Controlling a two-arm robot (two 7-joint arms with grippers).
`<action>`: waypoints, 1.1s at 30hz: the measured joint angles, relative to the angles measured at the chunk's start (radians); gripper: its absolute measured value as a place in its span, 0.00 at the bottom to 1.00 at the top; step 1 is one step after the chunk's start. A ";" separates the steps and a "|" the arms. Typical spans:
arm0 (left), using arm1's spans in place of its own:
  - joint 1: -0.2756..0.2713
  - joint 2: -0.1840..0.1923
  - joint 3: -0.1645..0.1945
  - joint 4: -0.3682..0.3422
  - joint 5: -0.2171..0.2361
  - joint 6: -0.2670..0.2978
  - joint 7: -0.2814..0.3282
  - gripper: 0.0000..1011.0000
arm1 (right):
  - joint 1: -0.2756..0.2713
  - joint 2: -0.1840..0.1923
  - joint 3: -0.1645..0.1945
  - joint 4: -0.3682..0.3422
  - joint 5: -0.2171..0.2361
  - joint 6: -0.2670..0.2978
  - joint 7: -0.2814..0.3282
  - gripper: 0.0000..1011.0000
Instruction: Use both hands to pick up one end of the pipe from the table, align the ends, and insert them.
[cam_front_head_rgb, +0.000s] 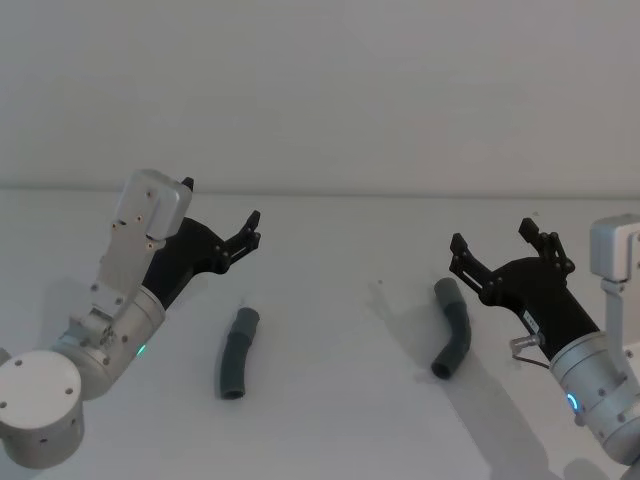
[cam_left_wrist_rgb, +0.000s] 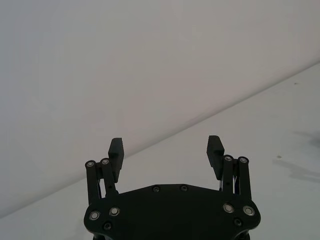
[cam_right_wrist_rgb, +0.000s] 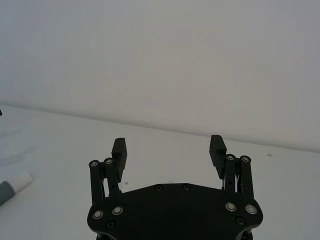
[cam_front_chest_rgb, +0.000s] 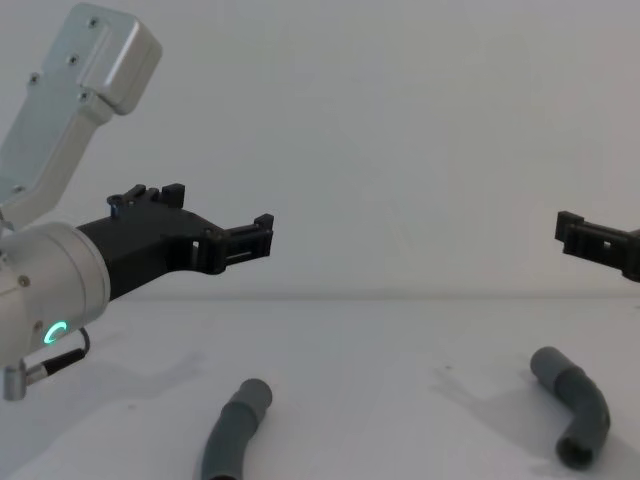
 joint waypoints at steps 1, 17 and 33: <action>0.000 0.000 0.000 0.000 0.000 0.000 0.000 0.99 | 0.000 0.000 0.000 0.000 0.000 0.000 0.000 0.99; 0.000 0.000 0.000 0.000 0.000 0.000 0.000 0.99 | 0.000 0.000 0.000 0.000 0.000 0.000 0.000 0.99; 0.000 0.000 0.000 0.000 0.000 0.000 0.000 0.99 | 0.000 0.000 0.000 0.000 0.000 0.000 0.000 0.99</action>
